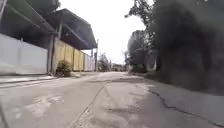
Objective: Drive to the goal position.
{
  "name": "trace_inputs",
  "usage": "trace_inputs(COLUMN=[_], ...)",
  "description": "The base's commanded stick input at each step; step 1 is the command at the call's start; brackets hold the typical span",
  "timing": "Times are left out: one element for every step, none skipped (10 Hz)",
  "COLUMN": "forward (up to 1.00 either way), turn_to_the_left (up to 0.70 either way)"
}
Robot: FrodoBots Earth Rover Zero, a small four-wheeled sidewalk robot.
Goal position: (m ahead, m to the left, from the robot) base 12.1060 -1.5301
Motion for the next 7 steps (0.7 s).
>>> trace_inputs(forward=[0.70,0.70,0.70,0.70,0.70,0.70,0.70], turn_to_the_left=[-0.28,-0.28,-0.28,-0.28,-0.29,-0.24,-0.11])
